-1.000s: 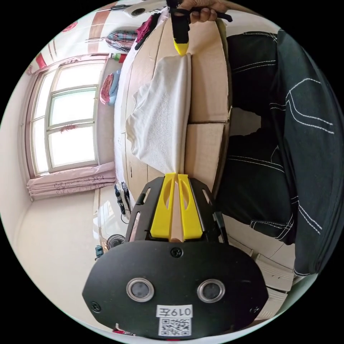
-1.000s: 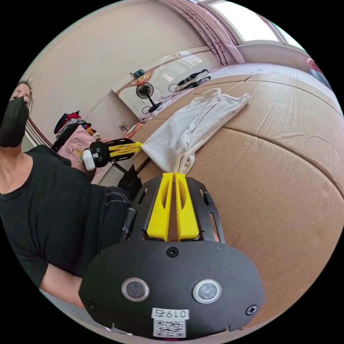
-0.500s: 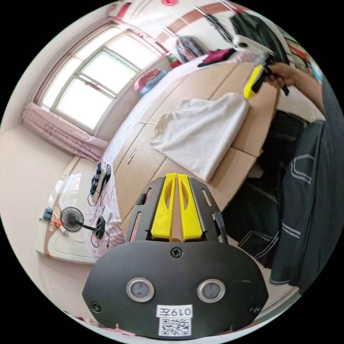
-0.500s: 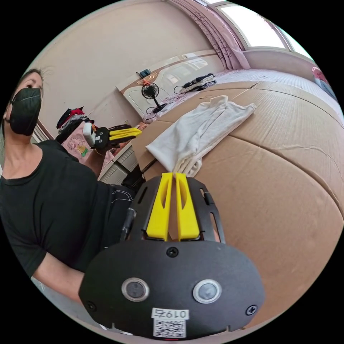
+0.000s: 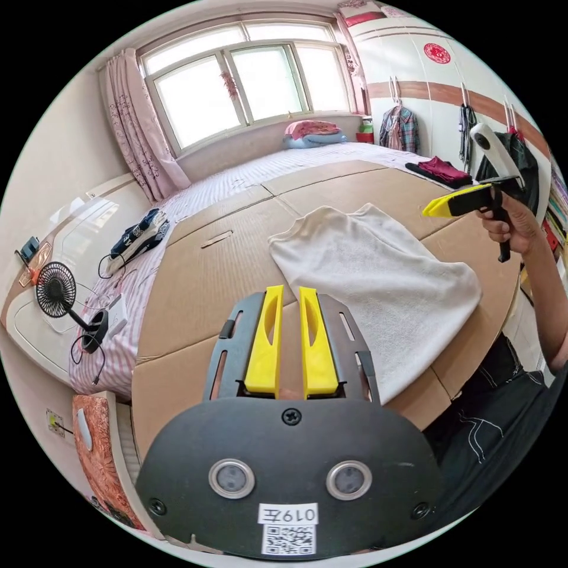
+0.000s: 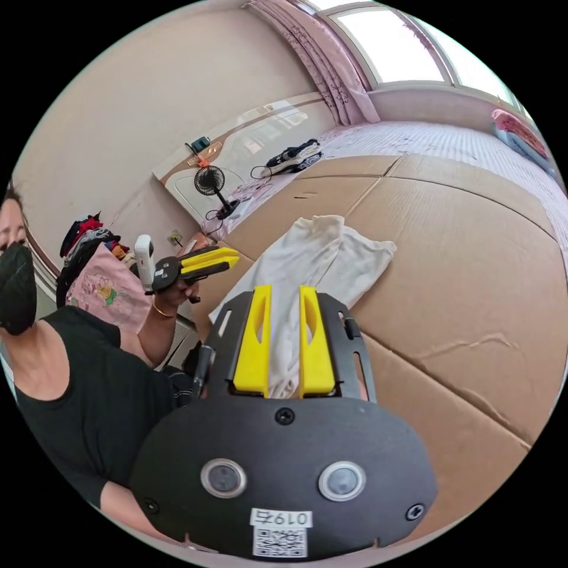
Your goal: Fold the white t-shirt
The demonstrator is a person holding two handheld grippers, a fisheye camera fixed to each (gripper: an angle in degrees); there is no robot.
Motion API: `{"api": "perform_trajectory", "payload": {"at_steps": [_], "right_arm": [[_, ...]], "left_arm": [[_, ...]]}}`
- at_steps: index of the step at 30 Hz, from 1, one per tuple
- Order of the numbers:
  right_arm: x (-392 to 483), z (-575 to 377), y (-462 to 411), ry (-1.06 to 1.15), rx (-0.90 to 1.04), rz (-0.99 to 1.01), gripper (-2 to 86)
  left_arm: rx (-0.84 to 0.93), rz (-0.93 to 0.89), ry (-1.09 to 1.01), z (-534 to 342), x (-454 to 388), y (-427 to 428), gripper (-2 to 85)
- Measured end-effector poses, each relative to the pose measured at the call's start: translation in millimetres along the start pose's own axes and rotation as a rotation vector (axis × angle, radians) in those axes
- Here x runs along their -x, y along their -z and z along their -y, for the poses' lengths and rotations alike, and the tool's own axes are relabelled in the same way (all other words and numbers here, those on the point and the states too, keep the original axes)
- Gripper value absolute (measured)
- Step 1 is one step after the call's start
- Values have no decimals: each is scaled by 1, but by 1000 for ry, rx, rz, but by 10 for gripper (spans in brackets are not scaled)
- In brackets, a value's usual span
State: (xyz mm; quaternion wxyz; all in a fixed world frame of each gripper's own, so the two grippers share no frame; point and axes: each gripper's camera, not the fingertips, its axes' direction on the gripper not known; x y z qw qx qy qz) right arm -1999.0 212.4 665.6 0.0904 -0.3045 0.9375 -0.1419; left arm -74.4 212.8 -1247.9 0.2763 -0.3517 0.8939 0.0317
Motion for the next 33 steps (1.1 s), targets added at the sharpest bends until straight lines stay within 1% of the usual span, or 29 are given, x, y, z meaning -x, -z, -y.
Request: {"api": "perform_trajectory", "payload": {"at_steps": [2, 6, 8, 10, 14, 25, 27, 29, 31, 33], "right_arm": [[-21, 39, -34, -22, 66, 16, 78], [-50, 80, -75, -60, 160, 51, 74], [-65, 99, -91, -73, 193, 52, 68], [-76, 111, -101, -85, 208, 53, 66], [-106, 129, -124, -125, 242, 118, 80], [-124, 163, -167, -121, 245, 94, 54], [-128, 169, -170, -134, 246, 59, 47], [-135, 174, -164, -149, 192, 44, 39], [-140, 176, -166, -149, 180, 81, 40], [-143, 179, -174, -153, 204, 95, 46]], "left_arm": [[8, -41, 11, -1, 13, -15, 6], [10, -176, 67, -10, 45, -46, 7], [3, -199, 76, -14, 53, -56, 7], [-1, -202, 71, -17, 57, -66, 6], [-5, -189, 26, -18, 60, -84, 6], [4, -212, -19, -5, 72, -134, 7], [-10, -205, -54, 0, 70, -141, 8], [-15, -203, -85, 5, 67, -148, 9], [6, -217, -136, 11, 63, -158, 11], [44, -187, -180, 19, 59, -173, 15]]}}
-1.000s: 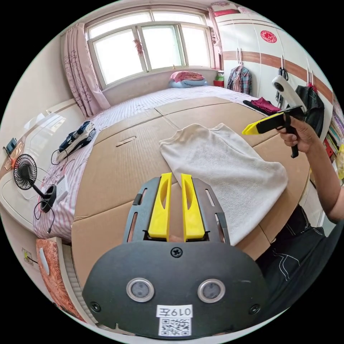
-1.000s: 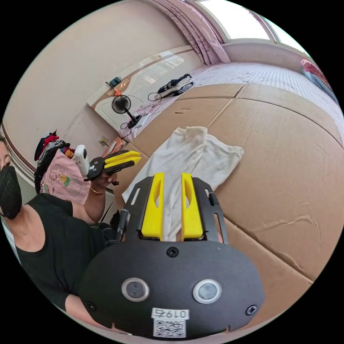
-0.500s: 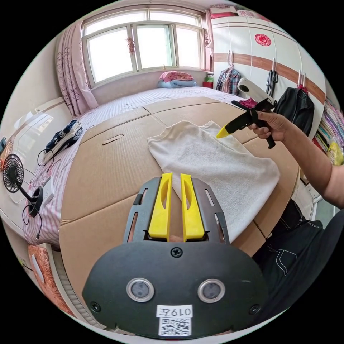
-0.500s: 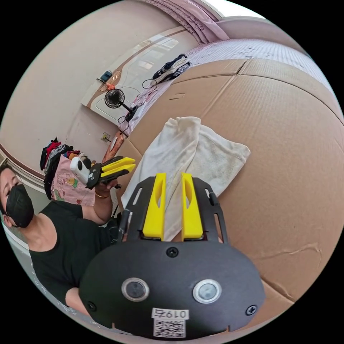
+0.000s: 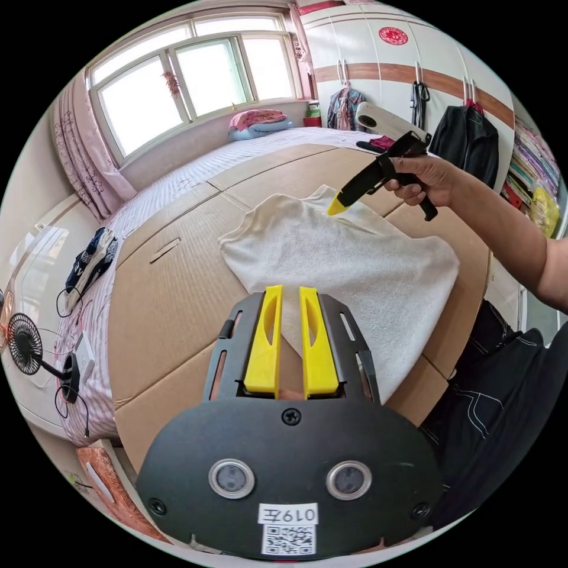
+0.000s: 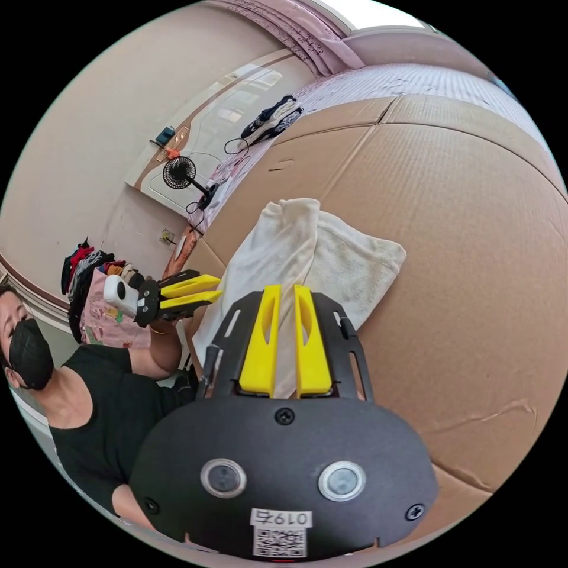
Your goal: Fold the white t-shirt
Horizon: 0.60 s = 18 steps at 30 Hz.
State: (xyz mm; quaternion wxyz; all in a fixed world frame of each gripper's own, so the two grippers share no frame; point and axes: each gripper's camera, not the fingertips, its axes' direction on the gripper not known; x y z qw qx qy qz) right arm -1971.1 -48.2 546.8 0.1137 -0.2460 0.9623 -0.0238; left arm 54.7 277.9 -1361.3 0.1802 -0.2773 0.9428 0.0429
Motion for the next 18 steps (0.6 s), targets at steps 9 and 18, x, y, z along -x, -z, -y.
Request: {"api": "perform_trajectory", "payload": {"at_steps": [9, 18], "right_arm": [[-10, 11, -13, 1, -11, -18, 43], [5, 16, -11, 70, -16, -104, -2]], "left_arm": [[-37, -162, -8, 24, 26, -39, 55], [45, -218, -4, 44, 49, -86, 67]]}}
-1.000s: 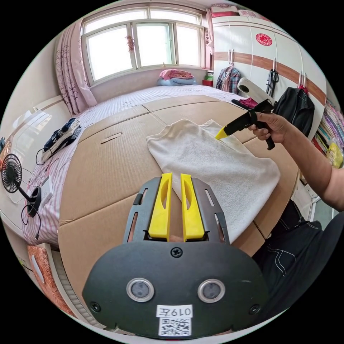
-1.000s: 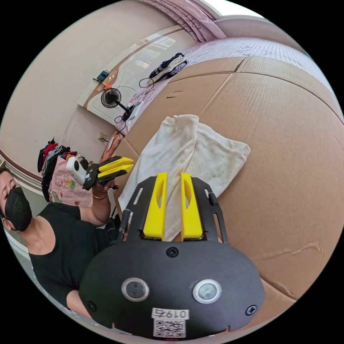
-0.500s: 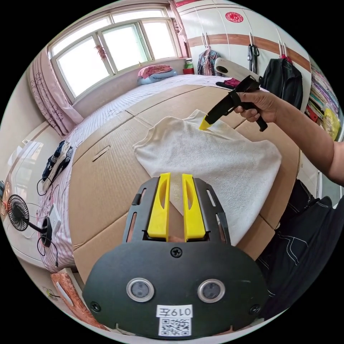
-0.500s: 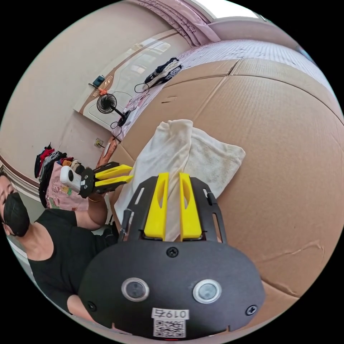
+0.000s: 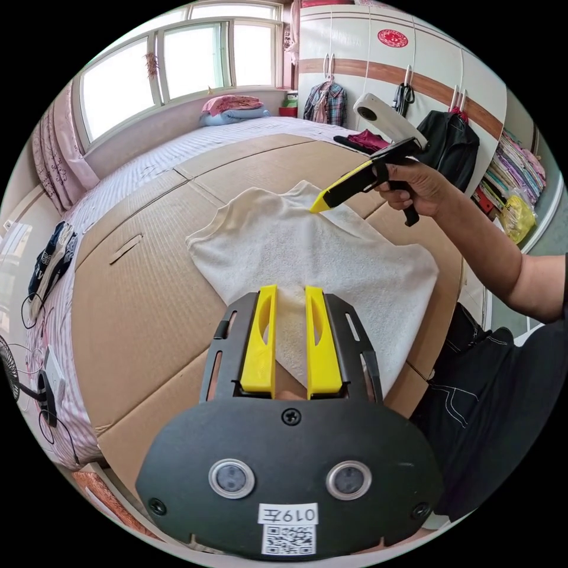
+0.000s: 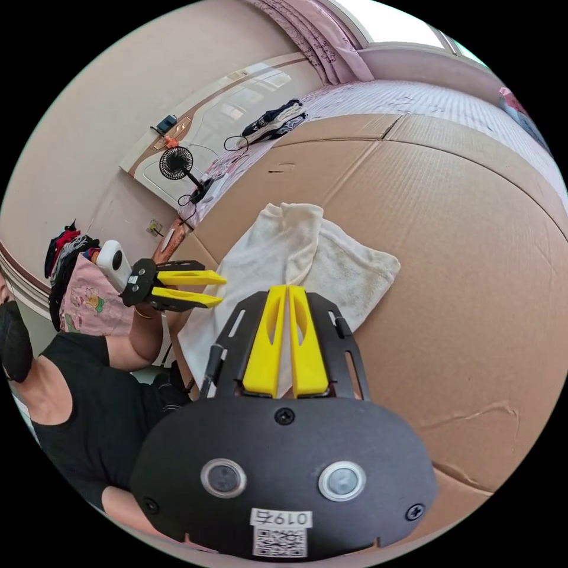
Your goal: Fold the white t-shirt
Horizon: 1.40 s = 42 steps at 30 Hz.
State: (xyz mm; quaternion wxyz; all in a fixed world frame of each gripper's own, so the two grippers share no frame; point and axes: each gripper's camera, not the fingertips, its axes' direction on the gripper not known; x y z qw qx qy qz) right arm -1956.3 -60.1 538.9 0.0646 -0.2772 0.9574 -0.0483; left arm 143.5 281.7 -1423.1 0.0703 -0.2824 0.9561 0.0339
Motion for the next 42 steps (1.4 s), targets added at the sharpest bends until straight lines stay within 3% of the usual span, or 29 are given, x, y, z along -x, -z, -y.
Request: {"api": "perform_trajectory", "payload": {"at_steps": [5, 14, 17, 21, 24, 30, 42], "right_arm": [[1, 3, 2, -1, 6, -84, -5], [-14, -7, 8, -38, -24, 11, 4], [-12, -13, 23, -29, -63, 31, 12], [-13, -16, 25, -30, -58, 67, 31], [-11, -20, 23, -28, -42, 67, 44], [-17, -27, 25, -36, -15, 83, 50], [-16, -34, 51, -46, -33, 27, -1]], "left_arm": [[8, -2, 5, 6, 12, -16, 68], [-55, 19, 30, 15, 43, -31, 73], [-124, 29, 201, 23, 92, -25, 75], [-61, -58, 438, 43, 174, -61, 73], [-22, -146, 497, 54, 205, -90, 69], [15, -245, 521, 64, 228, -128, 38], [-25, -169, 490, 70, 236, -151, 7]]}}
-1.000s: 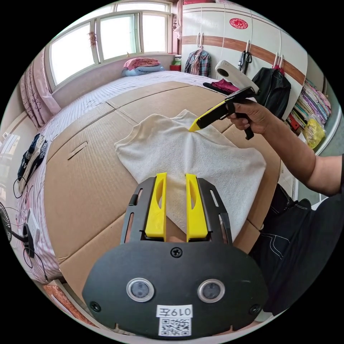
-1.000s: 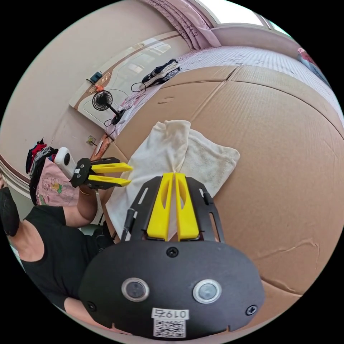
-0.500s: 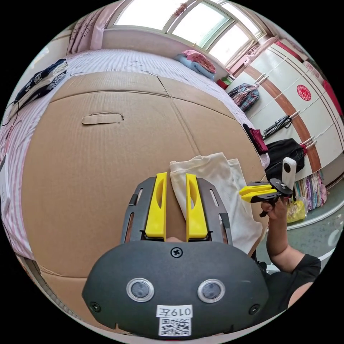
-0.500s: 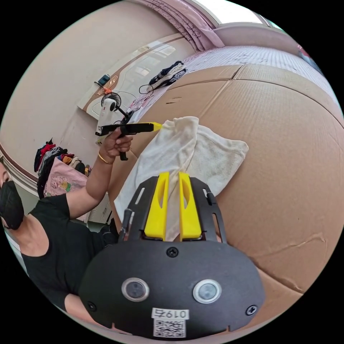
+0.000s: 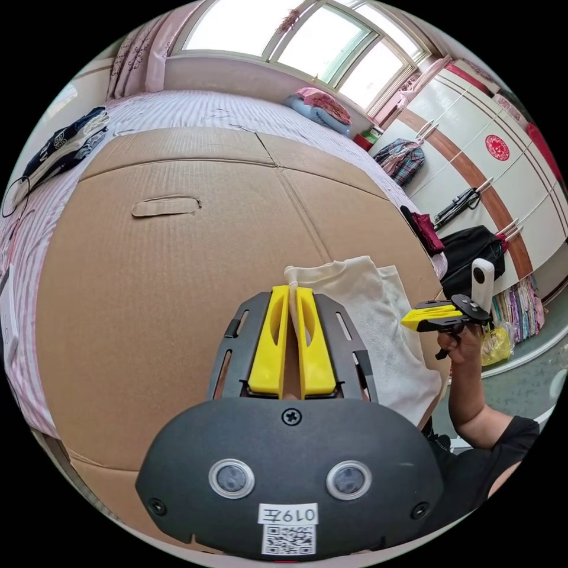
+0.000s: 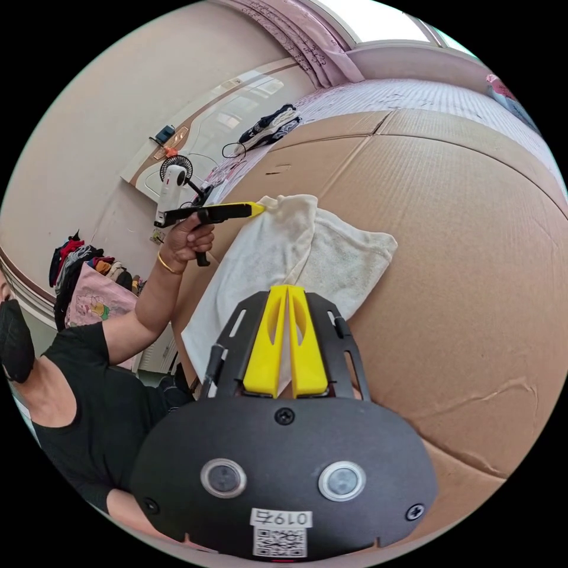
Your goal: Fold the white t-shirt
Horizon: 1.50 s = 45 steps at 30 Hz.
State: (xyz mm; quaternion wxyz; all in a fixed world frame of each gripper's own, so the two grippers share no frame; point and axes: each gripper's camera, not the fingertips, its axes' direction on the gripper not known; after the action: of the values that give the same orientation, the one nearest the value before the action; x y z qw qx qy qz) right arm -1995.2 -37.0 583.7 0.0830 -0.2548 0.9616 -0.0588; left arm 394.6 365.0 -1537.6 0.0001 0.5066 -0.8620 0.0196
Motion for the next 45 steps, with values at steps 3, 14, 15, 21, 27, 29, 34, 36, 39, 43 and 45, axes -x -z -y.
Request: {"api": "perform_trajectory", "payload": {"at_steps": [3, 14, 15, 21, 27, 29, 34, 36, 39, 43, 45], "right_arm": [[-2, -5, 6, -14, 5, 28, 8], [-1, -20, 20, -48, 31, 83, 40], [-1, -21, 22, -50, 28, 84, 39], [4, -29, 31, -45, 23, 96, 3], [7, -38, 61, -35, -37, 73, -4], [6, -39, 62, -41, -21, 57, -4], [2, -44, 61, -62, -19, 76, -1], [1, -47, 67, -69, -35, 100, 2], [-1, -50, 73, -82, -31, 141, 13], [3, -55, 76, -75, -14, 189, 26], [6, -56, 75, -66, -3, 194, 17]], "left_arm": [[1, 15, -19, 1, -3, -8, 6], [4, 22, -23, 5, -1, -25, 7], [3, 21, -20, 5, 0, -27, 7], [-8, 13, -26, 5, -1, -33, 8], [-34, 20, -38, 5, -4, -31, 7], [-27, 28, -42, 6, -3, -35, 6], [8, 41, -41, 9, -5, -49, 6], [11, 46, -50, 10, -7, -50, 5], [19, 49, -54, 11, -8, -52, 6], [25, 40, -46, 12, -7, -55, 7], [27, 38, -43, 13, -7, -57, 8]]}}
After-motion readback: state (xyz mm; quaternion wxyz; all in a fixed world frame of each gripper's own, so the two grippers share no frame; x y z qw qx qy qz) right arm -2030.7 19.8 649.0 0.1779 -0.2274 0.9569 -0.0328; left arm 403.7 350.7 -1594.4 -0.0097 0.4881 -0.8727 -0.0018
